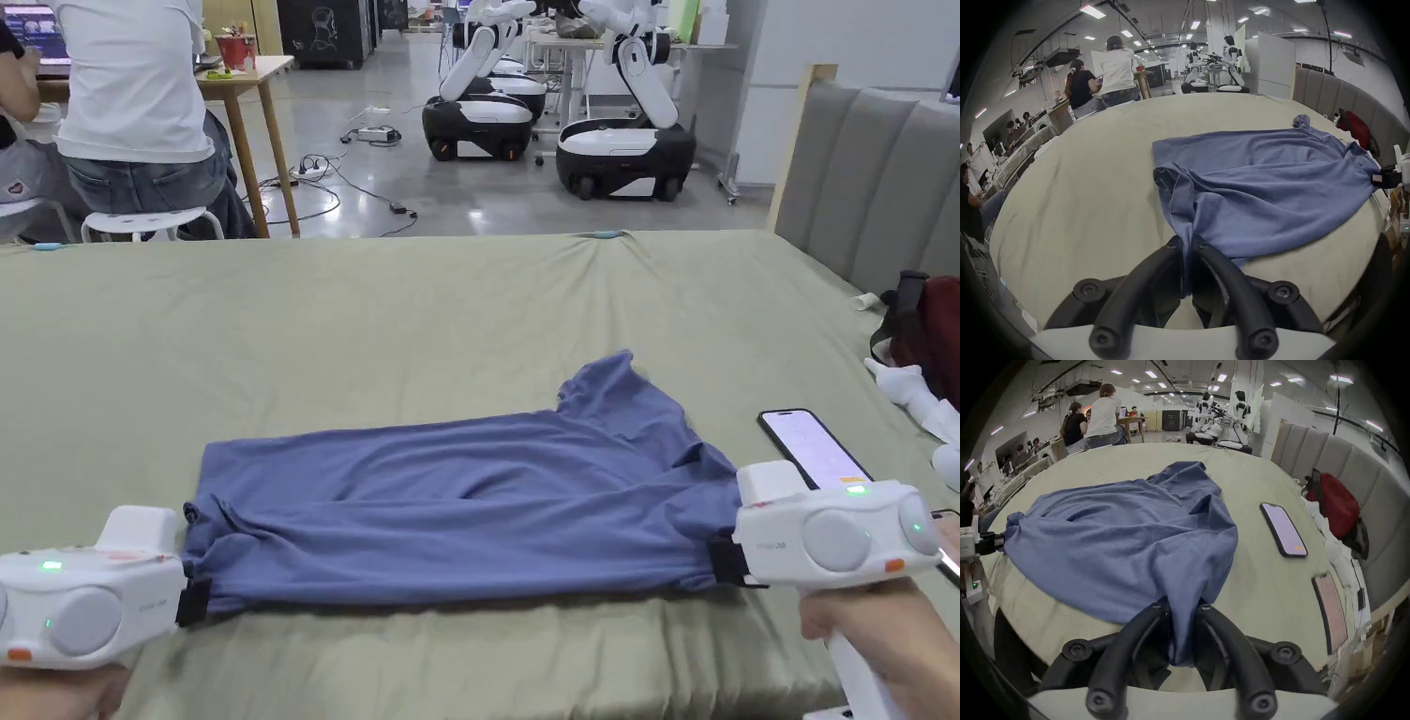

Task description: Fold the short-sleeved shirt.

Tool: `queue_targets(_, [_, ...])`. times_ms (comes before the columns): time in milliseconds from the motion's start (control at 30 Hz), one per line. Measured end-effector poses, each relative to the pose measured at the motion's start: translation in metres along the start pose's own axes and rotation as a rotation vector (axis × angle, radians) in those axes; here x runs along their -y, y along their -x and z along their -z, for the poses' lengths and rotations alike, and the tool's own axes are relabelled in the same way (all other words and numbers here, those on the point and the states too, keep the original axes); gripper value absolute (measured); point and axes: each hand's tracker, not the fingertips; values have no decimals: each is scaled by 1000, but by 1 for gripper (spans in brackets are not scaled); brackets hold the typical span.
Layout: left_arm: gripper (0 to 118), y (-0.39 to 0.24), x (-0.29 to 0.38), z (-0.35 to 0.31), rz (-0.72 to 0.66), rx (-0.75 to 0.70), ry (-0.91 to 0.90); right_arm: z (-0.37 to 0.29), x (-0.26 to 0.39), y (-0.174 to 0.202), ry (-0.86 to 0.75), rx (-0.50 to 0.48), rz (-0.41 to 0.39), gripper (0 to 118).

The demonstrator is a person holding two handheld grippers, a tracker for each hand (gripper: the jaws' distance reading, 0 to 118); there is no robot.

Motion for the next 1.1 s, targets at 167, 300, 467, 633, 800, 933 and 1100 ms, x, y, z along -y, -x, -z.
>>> queue_targets(167, [4, -10, 37, -11, -23, 0, 7, -10, 40, 6, 23, 12, -25, 16])
queue_targets(300, [5, -14, 38, -12, -14, -21, -10, -10, 41, 11, 24, 26, -36, 17])
queue_targets(467, [23, -22, 33, -4, 9, -114, 14, -2, 42, 13, 12, 89, -35, 42])
queue_targets(633, [118, -17, 26, -15, -51, -219, -13, -22, 41, 11, 8, 170, 38, 92])
queue_targets(800, [117, -25, 6, -40, -68, -242, -112, -49, 28, 27, -89, 200, 84, 93])
queue_targets(933, [86, -34, -18, -41, -52, -207, -159, -48, 5, 41, -173, 145, 96, 10])
queue_targets(1100, [0, -36, -51, -16, -99, -211, -163, -30, -21, 56, -187, 143, 57, 0])
